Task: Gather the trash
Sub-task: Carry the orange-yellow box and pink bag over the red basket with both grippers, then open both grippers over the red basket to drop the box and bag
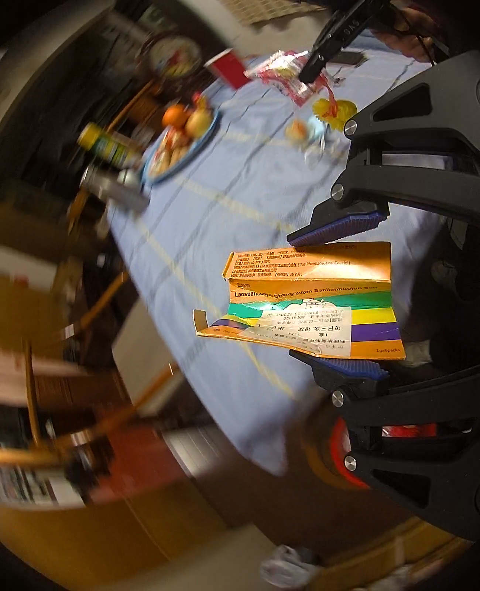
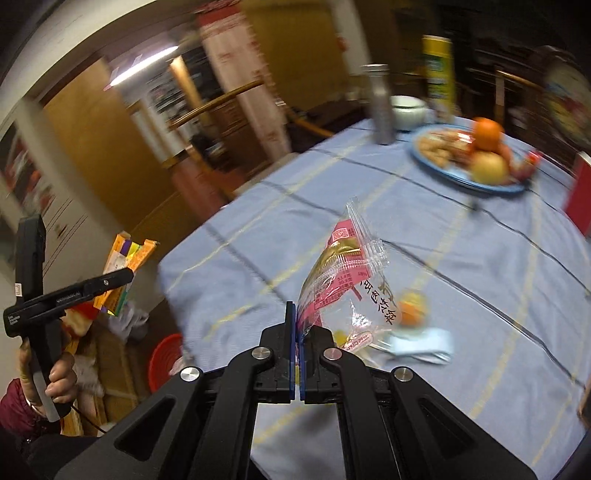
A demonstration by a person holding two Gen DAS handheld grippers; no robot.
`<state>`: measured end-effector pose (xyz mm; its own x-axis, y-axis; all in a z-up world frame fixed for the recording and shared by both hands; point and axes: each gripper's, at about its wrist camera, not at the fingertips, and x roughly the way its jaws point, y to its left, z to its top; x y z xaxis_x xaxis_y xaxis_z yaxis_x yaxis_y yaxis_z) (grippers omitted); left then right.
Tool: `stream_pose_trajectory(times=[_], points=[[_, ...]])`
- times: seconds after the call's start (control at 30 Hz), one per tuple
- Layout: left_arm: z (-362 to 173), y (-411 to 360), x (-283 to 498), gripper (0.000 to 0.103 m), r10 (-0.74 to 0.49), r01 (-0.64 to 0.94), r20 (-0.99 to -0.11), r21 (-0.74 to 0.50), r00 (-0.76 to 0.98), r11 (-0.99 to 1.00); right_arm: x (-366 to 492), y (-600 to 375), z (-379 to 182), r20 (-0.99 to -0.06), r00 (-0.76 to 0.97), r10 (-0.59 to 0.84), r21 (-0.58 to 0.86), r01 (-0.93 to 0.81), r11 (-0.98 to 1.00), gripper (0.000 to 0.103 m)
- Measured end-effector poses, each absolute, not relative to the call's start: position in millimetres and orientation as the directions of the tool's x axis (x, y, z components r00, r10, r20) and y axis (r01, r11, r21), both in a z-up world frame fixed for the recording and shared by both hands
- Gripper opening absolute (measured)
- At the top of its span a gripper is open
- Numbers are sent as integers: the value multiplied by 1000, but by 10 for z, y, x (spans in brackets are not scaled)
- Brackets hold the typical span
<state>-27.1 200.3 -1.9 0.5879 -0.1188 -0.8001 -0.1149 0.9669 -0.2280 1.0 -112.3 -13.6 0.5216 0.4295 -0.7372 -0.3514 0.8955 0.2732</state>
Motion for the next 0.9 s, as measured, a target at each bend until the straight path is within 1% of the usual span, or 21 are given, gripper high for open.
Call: stream_pose_trajectory(times=[0.13, 0.23, 0.37, 0.47, 0.5, 0.6, 0.63, 0.73, 0.9], points=[[-136, 2501, -557, 54, -36, -249, -822, -213, 568, 945, 25, -743, -89, -734, 488, 473, 263, -439, 859, 2], [-272, 2882, -777, 54, 11, -345, -841, -210, 540, 915, 55, -585, -76, -739, 471, 482, 256, -466, 847, 2], [-472, 3259, -1024, 54, 37, -434, -863, -216, 504, 875, 106, -300, -91, -752, 437, 494, 255, -499, 828, 2], [-641, 3455, -1148, 57, 41, -485, -881, -220, 471, 846, 122, -66, -76, -760, 416, 499, 235, -541, 808, 2], [-701, 3505, -1174, 59, 36, -498, -889, -221, 457, 839, 102, 1, -75, -762, 412, 499, 226, -553, 802, 2], [-881, 3634, -1206, 74, 26, -540, -912, -220, 410, 812, 61, 206, -51, -769, 404, 496, 195, -590, 784, 3], [-920, 3670, -1218, 76, 19, -550, -915, -225, 403, 804, 50, 259, -44, -771, 403, 494, 186, -599, 779, 3], [-977, 3755, -1236, 80, 4, -569, -918, -242, 397, 786, 23, 357, -33, -775, 399, 490, 172, -613, 771, 5], [-924, 3926, -1302, 82, 30, -607, -909, -252, 415, 754, 27, 535, -61, -786, 365, 499, 170, -648, 743, 5]])
